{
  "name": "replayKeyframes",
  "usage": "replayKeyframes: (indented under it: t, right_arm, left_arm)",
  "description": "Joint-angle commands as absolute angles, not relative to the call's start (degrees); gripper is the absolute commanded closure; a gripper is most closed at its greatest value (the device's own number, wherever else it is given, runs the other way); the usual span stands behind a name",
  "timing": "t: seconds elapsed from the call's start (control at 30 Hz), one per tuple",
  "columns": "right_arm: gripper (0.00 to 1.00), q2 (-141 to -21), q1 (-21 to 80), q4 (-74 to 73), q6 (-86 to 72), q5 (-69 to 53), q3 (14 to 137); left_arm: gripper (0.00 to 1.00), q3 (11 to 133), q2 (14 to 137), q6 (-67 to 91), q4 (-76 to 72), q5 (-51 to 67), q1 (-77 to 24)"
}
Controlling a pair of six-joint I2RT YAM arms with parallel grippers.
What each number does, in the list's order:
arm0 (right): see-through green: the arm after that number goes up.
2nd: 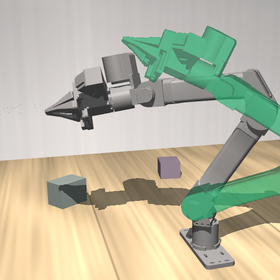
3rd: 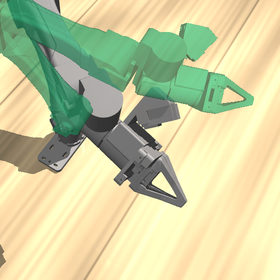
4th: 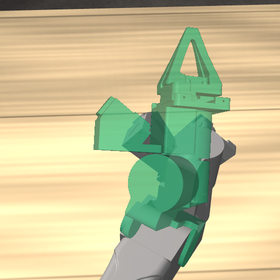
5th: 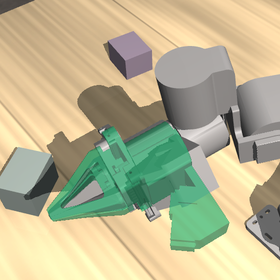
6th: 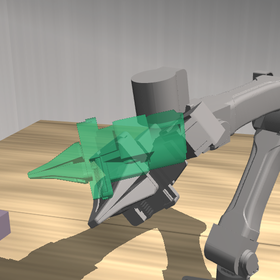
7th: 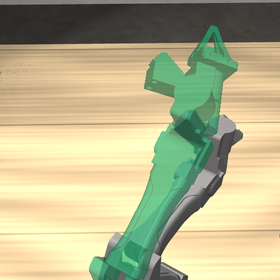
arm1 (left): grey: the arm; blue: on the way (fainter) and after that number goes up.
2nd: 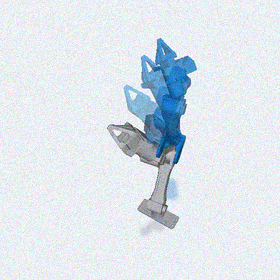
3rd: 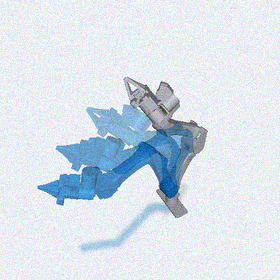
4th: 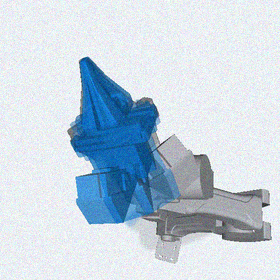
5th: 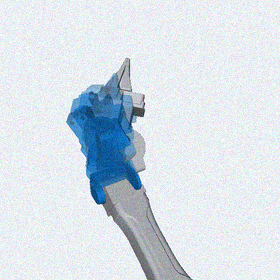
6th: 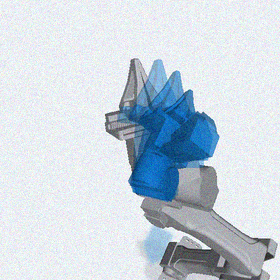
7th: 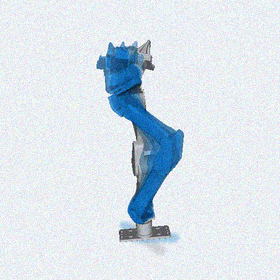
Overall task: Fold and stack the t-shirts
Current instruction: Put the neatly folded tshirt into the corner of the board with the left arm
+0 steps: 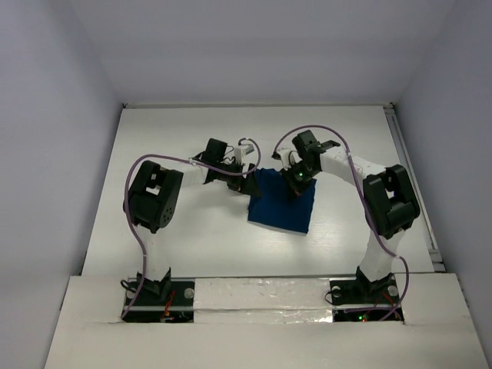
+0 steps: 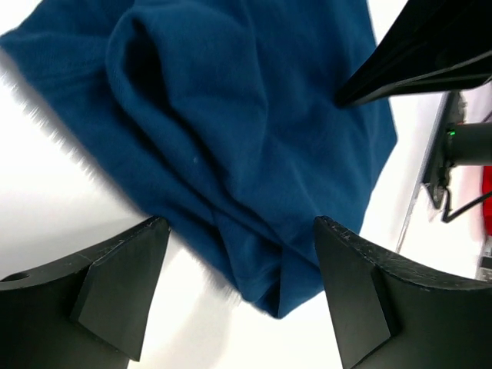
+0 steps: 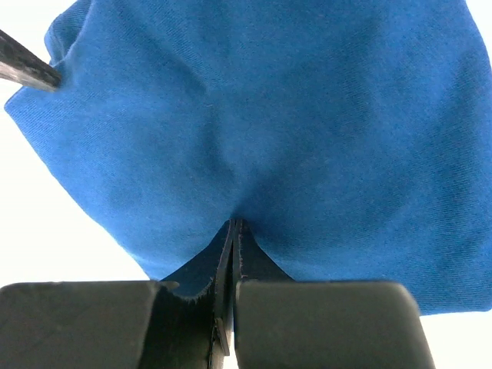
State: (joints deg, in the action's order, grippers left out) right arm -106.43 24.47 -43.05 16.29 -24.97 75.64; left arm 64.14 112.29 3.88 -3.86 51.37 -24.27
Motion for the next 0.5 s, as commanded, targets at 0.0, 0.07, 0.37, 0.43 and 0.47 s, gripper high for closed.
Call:
replayKeyframes:
  t: [0.0, 0.07, 0.37, 0.43, 0.47]
  right_arm:
    - [1.00, -106.7, 25.0, -42.5, 16.4, -26.6, 77.6]
    - [1.00, -107.0, 25.0, -42.5, 16.4, -26.6, 77.7]
    - [1.00, -109.1, 26.1, -42.8, 16.8, -27.4, 78.6]
    - [1.00, -109.2, 26.1, -42.9, 16.8, -27.6, 78.7]
    - [1.00, -109.2, 26.1, -42.9, 16.9, -27.6, 78.7]
  left_arm:
    - [0.23, 63.8, 116.7, 5.2, -3.5, 50.5, -24.6]
    - [0.22, 64.1, 117.7, 5.7, -4.1, 50.9, -25.2]
    - [0.26, 66.2, 122.7, 8.3, -5.6, 54.7, -30.1]
    - [0.32, 66.5, 123.4, 8.6, -5.7, 55.7, -30.8]
    - [0.36, 66.7, 123.6, 8.8, -5.9, 56.1, -30.8]
